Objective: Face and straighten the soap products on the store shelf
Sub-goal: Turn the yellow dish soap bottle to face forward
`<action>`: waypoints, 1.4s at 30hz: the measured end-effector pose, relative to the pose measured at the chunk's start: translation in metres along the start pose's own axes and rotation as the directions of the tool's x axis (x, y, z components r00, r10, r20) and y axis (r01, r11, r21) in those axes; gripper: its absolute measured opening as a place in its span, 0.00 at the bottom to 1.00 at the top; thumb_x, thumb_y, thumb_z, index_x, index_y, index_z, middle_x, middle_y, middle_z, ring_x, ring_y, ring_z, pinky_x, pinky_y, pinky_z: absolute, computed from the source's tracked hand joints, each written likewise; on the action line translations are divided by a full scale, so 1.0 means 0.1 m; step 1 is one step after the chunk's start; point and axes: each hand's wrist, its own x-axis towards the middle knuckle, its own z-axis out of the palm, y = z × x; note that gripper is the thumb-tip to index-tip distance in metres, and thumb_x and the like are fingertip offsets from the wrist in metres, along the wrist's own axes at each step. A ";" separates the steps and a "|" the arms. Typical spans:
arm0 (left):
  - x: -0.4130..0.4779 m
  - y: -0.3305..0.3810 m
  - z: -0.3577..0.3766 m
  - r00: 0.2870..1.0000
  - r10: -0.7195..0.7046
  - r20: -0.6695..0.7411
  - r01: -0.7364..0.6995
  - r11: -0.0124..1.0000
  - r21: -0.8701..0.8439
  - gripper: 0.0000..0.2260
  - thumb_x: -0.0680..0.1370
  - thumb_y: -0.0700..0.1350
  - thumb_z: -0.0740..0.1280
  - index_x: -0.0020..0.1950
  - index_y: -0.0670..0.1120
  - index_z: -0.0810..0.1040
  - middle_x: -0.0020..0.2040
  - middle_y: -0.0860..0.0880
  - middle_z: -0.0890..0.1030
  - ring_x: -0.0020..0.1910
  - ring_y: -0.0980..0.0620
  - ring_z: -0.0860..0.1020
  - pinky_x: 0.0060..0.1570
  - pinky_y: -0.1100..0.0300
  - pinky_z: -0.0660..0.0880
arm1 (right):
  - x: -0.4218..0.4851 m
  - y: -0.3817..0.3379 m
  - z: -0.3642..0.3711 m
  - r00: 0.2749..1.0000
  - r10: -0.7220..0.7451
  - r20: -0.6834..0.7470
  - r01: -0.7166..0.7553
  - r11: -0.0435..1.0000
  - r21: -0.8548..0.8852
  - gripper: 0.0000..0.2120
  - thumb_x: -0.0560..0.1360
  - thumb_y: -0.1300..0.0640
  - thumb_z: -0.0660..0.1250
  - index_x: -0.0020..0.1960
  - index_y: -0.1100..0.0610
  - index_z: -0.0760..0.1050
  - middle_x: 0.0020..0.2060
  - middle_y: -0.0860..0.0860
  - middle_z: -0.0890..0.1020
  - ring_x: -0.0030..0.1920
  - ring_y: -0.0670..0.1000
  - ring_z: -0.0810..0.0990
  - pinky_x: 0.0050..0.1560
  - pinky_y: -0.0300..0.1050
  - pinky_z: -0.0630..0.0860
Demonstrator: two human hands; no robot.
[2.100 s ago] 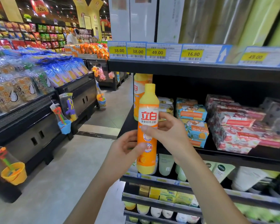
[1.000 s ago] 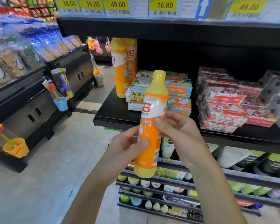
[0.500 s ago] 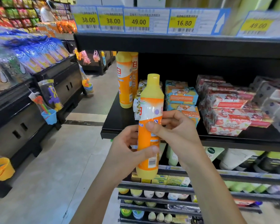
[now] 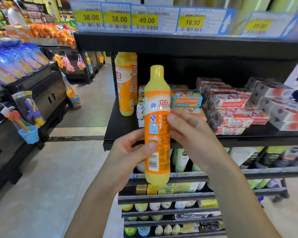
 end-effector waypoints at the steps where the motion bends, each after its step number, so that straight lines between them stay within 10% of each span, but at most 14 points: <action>1: 0.01 0.00 -0.01 1.000 0.003 0.029 -0.002 1.000 -0.008 0.22 0.73 0.48 0.77 0.66 0.46 0.80 0.60 0.46 0.85 0.60 0.47 0.83 0.54 0.55 0.81 | 0.00 -0.02 0.00 1.000 -0.003 0.016 0.002 1.000 0.021 0.22 0.76 0.50 0.69 0.67 0.57 0.79 0.58 0.52 0.86 0.61 0.51 0.83 0.64 0.47 0.76; 12: 0.12 -0.03 -0.02 0.999 0.019 0.031 -0.016 0.995 -0.100 0.22 0.74 0.46 0.74 0.65 0.43 0.75 0.58 0.40 0.84 0.56 0.44 0.83 0.56 0.50 0.81 | 0.05 -0.07 -0.04 0.996 -0.078 -0.032 0.077 0.997 -0.017 0.21 0.72 0.55 0.73 0.63 0.60 0.81 0.54 0.57 0.87 0.56 0.56 0.86 0.57 0.50 0.81; 22: 0.14 -0.09 0.12 0.997 0.077 -0.029 -0.064 0.947 0.315 0.29 0.63 0.63 0.78 0.62 0.60 0.77 0.56 0.56 0.83 0.57 0.55 0.81 0.57 0.51 0.81 | 0.10 -0.01 -0.04 0.974 -0.162 -0.160 0.145 0.983 -0.109 0.27 0.61 0.54 0.81 0.58 0.58 0.81 0.49 0.51 0.88 0.49 0.51 0.87 0.47 0.43 0.83; 29: 0.17 -0.06 0.16 0.987 0.122 -0.100 -0.081 0.935 0.346 0.27 0.64 0.56 0.79 0.62 0.58 0.78 0.53 0.58 0.85 0.54 0.57 0.83 0.55 0.51 0.82 | 0.14 0.02 0.00 0.962 -0.188 -0.197 0.149 0.969 -0.199 0.33 0.55 0.45 0.82 0.58 0.54 0.79 0.49 0.50 0.87 0.50 0.50 0.86 0.50 0.51 0.84; 42: 0.14 -0.02 -0.02 0.999 0.020 0.044 -0.021 1.000 0.024 0.36 0.64 0.54 0.83 0.68 0.45 0.76 0.59 0.42 0.85 0.60 0.42 0.83 0.56 0.51 0.81 | 0.19 -0.07 -0.09 0.987 -0.081 0.138 0.069 0.994 0.086 0.20 0.80 0.57 0.68 0.70 0.60 0.75 0.61 0.57 0.84 0.59 0.53 0.83 0.57 0.46 0.80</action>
